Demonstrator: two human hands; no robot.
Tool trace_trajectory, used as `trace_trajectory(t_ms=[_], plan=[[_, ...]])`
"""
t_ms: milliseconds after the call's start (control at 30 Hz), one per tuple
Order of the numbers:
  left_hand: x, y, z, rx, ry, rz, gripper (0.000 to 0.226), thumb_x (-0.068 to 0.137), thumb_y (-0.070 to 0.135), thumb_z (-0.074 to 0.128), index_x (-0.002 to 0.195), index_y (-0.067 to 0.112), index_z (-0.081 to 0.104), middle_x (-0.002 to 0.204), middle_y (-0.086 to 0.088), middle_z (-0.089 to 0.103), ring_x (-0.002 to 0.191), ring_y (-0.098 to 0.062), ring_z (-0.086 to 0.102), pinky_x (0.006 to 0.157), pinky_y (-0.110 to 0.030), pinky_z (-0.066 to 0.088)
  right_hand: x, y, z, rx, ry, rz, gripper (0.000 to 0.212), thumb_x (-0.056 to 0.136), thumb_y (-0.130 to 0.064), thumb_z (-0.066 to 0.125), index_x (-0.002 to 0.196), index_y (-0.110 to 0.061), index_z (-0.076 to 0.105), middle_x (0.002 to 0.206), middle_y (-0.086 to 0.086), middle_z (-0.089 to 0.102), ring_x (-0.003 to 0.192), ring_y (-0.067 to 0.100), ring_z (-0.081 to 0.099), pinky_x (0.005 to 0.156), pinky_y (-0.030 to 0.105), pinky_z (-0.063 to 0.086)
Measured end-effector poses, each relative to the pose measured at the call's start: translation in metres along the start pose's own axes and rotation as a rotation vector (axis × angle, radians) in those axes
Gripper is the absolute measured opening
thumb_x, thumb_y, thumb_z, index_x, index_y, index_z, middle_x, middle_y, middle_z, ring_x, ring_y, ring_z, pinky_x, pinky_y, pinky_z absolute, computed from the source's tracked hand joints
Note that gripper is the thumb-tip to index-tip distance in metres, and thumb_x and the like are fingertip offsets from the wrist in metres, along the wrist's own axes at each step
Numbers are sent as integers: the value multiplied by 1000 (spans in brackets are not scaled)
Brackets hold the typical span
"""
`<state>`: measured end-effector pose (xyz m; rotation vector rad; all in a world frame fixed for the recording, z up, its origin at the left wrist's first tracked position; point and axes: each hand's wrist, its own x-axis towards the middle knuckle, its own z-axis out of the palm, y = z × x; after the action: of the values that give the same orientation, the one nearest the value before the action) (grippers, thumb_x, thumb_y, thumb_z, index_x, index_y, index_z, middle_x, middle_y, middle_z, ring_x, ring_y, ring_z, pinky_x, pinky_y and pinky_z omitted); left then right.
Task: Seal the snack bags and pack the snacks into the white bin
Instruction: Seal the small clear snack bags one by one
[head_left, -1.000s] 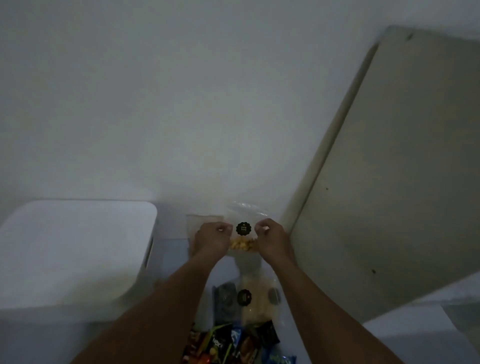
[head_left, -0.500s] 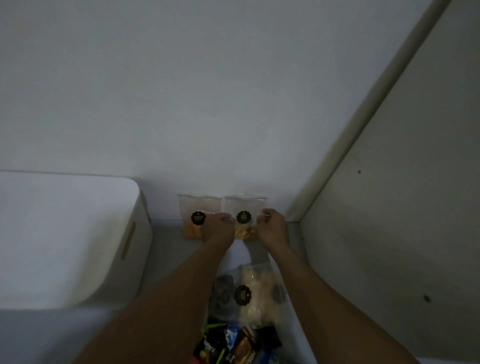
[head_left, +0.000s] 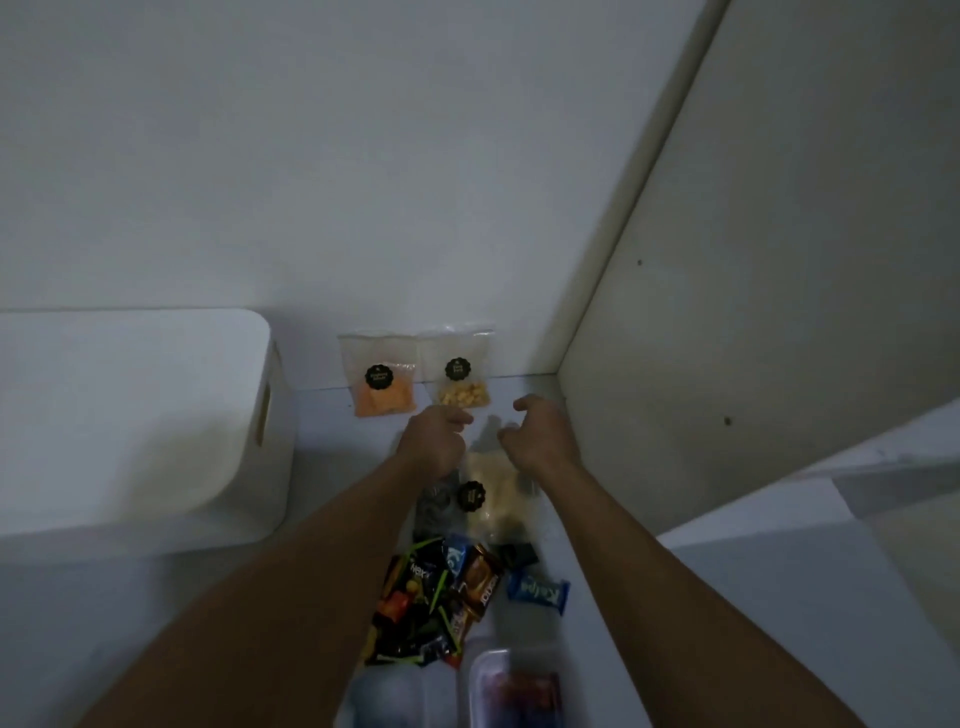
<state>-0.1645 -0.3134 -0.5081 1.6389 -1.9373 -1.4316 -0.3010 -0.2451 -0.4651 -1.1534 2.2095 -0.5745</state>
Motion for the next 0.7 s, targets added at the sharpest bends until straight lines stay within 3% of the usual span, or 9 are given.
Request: trace_trajectory(t_ms=[100,167,300,367,433,500,600,700], plan=[[-17,-7,5,129,-87,25,38,94,0,48,129,10,61,135,-12,58,124,-26,55,104,-29,44,-28,13,3,-159,-71,68,56,84,-24,65,136,-12,45,129,14,54,115,31,55,92,38,52],[-26,-6,8,162,-79,51,35,93,3,51,123,12,65,125,-8,64,116,-25,60,97,-27,47,-41,20,2,-197,-90,90,57,87,-19,62,139,-11,40,130,14,53,116,31,55,93,38,51],[-38,-7,5,137,-38,60,21,88,11,57,90,27,70,108,-2,72,98,-20,67,88,-32,55,-56,25,0,-32,-25,106,44,89,-11,60,132,-9,48,123,13,59,109,28,60,86,31,50],[-42,-6,-1,133,-42,49,20,88,11,61,80,27,70,101,-1,72,93,-18,67,85,-31,56,-60,24,-2,99,19,134,35,84,-6,62,119,-10,61,120,9,63,104,24,63,84,29,52],[-49,-3,-9,108,-39,31,20,88,11,64,76,26,70,99,-2,72,94,-19,66,85,-33,55,-66,20,-8,180,45,135,18,81,-5,67,97,-14,68,108,6,68,91,18,65,73,25,52],[-57,2,-19,60,-39,23,17,89,11,65,78,23,69,101,-4,71,96,-21,66,87,-35,55,-73,12,-18,265,41,126,12,78,-9,74,84,-16,67,96,5,70,82,19,67,64,25,52],[-73,18,-40,-8,31,57,8,93,12,62,94,9,70,102,-6,66,95,-20,60,80,-28,49,-87,-5,-36,376,-10,128,15,79,-13,78,86,-11,65,83,7,65,69,21,64,52,24,47],[-99,40,-67,-88,121,91,16,93,17,63,100,4,70,98,-8,65,91,-22,60,77,-27,48,-105,-27,-55,419,-7,61,8,78,-11,75,78,-6,68,70,6,60,63,17,55,57,27,44]])
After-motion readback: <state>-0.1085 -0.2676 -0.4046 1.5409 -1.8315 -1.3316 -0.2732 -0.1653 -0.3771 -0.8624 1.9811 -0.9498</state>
